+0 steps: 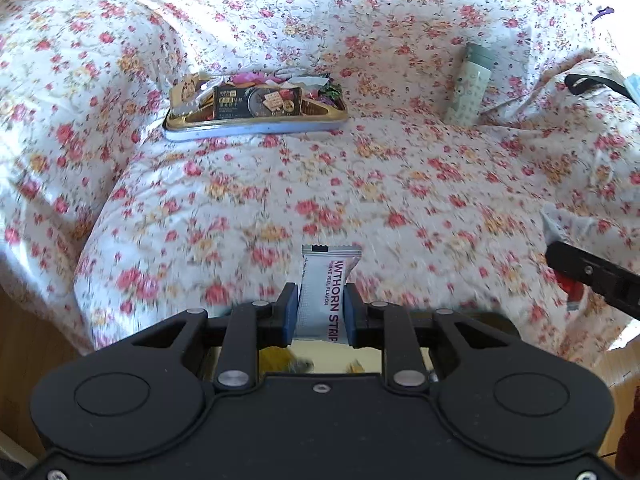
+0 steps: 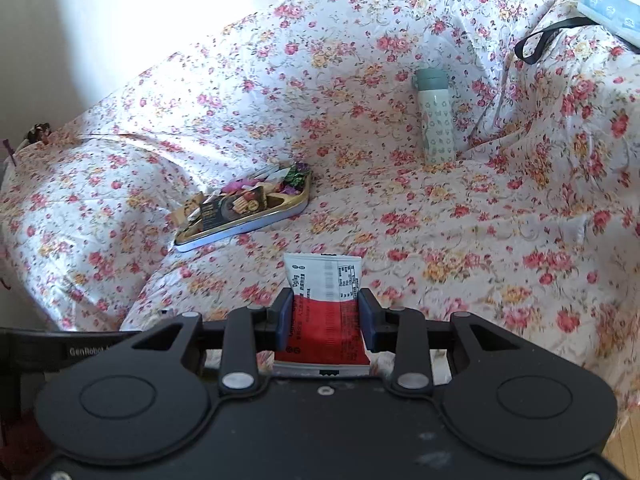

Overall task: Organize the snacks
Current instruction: 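Carry both held packets over the olive tray, then lower both packets into the olive tray and open both tools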

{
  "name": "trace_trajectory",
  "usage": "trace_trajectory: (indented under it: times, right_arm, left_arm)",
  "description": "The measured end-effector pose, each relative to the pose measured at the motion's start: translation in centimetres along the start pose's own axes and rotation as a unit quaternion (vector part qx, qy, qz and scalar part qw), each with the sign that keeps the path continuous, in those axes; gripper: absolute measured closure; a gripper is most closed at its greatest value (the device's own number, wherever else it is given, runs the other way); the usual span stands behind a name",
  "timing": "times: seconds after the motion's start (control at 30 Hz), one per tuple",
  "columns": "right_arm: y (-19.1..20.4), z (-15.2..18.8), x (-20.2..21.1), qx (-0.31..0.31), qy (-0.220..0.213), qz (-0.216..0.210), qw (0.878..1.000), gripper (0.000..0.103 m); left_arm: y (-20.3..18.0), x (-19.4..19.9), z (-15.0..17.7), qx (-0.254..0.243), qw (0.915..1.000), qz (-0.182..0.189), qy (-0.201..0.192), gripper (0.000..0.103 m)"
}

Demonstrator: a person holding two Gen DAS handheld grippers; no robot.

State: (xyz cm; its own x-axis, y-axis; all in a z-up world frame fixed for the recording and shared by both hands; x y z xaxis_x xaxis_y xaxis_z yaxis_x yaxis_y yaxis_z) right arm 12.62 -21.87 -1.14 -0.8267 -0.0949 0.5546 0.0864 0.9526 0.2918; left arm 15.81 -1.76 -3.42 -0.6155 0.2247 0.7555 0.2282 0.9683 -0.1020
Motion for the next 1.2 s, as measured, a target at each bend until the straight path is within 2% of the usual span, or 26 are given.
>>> trace_trajectory:
  times: [0.23, 0.37, 0.53, 0.73, 1.03, 1.2]
  right_arm:
    - [0.7, 2.5, 2.8, -0.006, 0.001, -0.012, 1.0, 0.067]
    - [0.9, 3.4, 4.0, -0.008, 0.0, -0.012, 1.0, 0.067]
    - [0.5, 4.4, 4.3, -0.014, 0.007, -0.004, 1.0, 0.067]
    - [0.0, 6.3, 3.6, -0.01, 0.031, 0.013, 0.999, 0.067]
    - [-0.1, 7.1, 3.2, -0.001, 0.038, 0.025, 0.999, 0.067]
    - [-0.2, 7.1, 3.1, 0.001, 0.04, 0.025, 0.999, 0.067]
  left_arm:
    - [-0.7, 2.2, 3.6, 0.009, 0.9998, 0.013, 0.009, 0.072]
    - [-1.1, 3.1, 5.4, 0.001, 0.9999, 0.009, 0.01, 0.072]
    - [-1.4, 3.1, 7.4, -0.013, 0.9997, 0.0, 0.023, 0.072]
    - [-1.2, 2.2, 9.7, -0.006, 0.9986, 0.002, 0.052, 0.071]
    - [-1.1, 1.9, 11.5, -0.009, 0.9978, -0.01, 0.064, 0.071]
    - [-1.0, 2.3, 11.1, -0.008, 0.9985, -0.019, 0.051, 0.064]
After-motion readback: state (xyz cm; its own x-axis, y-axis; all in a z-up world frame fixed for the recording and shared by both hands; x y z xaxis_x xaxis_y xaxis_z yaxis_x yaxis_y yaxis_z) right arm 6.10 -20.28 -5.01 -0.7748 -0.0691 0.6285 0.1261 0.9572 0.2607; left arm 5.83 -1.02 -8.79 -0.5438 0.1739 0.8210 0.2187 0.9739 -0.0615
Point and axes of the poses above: each gripper's, at about its wrist camera, not at the fingertips, and x roughly against the way its jaws point, y to its left, z to its underside, the point moved 9 cm from there along -x, roughly the way its jaws point, and after that the axes turned 1 degree about -z, right-handed, at the moved point
